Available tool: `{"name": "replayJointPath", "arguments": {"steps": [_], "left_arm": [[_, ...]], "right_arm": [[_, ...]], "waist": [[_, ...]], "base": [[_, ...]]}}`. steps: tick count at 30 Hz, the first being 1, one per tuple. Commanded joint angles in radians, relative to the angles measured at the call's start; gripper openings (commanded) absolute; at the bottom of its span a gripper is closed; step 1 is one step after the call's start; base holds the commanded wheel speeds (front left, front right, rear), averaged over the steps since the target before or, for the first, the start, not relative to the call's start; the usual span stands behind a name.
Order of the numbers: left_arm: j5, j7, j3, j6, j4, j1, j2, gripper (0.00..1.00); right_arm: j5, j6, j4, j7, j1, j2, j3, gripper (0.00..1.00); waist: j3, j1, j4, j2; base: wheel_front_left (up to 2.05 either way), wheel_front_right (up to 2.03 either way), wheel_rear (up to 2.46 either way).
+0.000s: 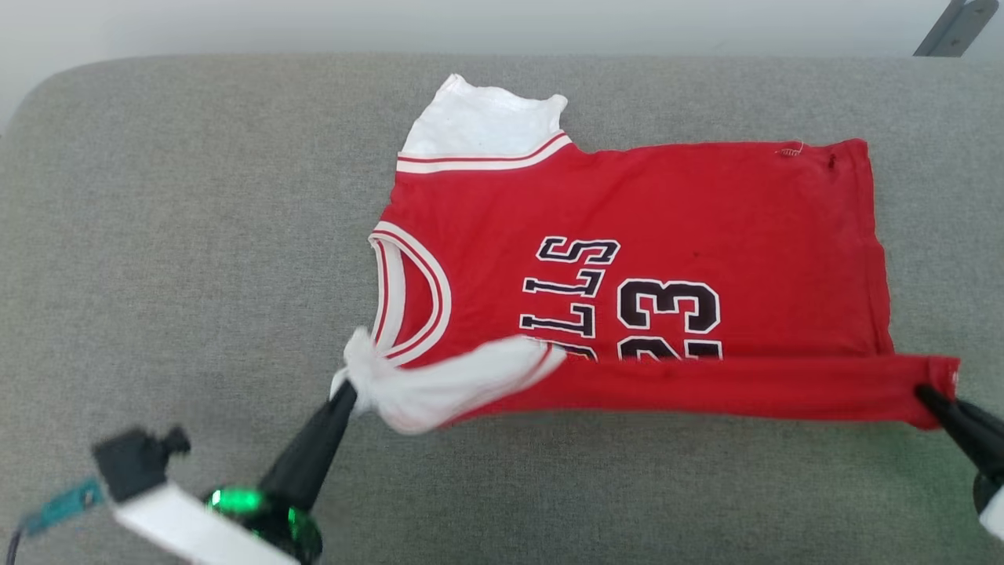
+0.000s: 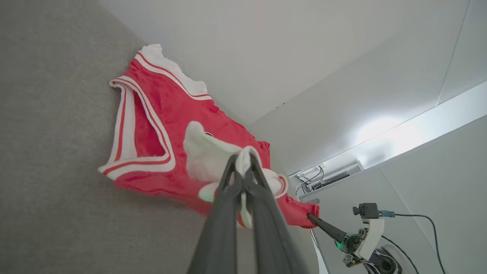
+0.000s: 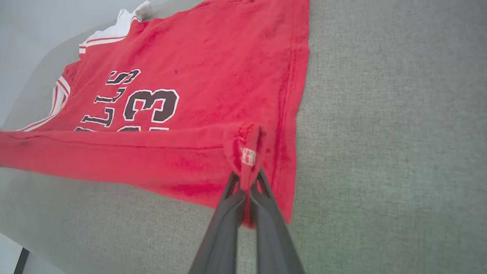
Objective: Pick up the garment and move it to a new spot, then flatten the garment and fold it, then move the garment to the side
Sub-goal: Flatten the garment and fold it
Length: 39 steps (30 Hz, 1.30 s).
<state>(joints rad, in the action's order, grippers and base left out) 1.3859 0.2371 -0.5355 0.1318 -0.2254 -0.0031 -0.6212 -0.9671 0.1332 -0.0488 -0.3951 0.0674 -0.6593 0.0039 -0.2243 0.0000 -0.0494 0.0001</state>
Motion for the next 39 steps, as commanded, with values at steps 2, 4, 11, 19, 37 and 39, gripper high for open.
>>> {"name": "replayJointPath", "arguments": {"steps": [2,4,11,19,37,39], "left_arm": [[0.030,-0.032,-0.019,-0.002,0.036,-0.105,0.004,0.00],[0.041,-0.052,-0.026,-0.002,0.075,-0.174,0.002,0.00],[0.106,-0.114,-0.054,-0.002,0.209,-0.348,0.007,0.00],[0.134,-0.118,-0.076,-0.002,0.318,-0.419,0.016,0.00],[-0.011,-0.024,-0.168,-0.002,0.347,-0.509,-0.147,1.00],[-0.032,-0.030,-0.172,-0.002,0.314,-0.527,-0.200,1.00]], "right_arm": [[0.020,-0.004,0.012,-0.040,-0.066,0.028,-0.017,0.00],[0.028,-0.004,0.037,-0.057,-0.115,0.054,-0.023,0.00],[0.060,-0.003,0.149,-0.096,-0.292,0.103,0.020,0.00],[0.095,-0.003,0.255,-0.066,-0.414,0.127,0.103,0.00],[0.111,-0.003,0.311,0.094,-0.410,0.105,0.156,1.00],[0.118,-0.003,0.293,0.104,-0.403,0.100,0.147,1.00]], "waist": [[-0.024,0.0000,0.006,-0.0001],[-0.042,0.0000,0.013,-0.0001],[-0.117,0.0000,0.044,-0.0001],[-0.181,0.0000,0.063,-0.0001],[-0.111,0.0000,0.066,-0.0001],[-0.096,0.0000,0.065,-0.0001]], "base": [[0.00,0.00,0.00],[0.00,0.00,0.00],[0.00,0.00,0.00],[0.00,0.00,0.00],[0.00,0.00,0.00],[0.00,0.00,0.00]]}}
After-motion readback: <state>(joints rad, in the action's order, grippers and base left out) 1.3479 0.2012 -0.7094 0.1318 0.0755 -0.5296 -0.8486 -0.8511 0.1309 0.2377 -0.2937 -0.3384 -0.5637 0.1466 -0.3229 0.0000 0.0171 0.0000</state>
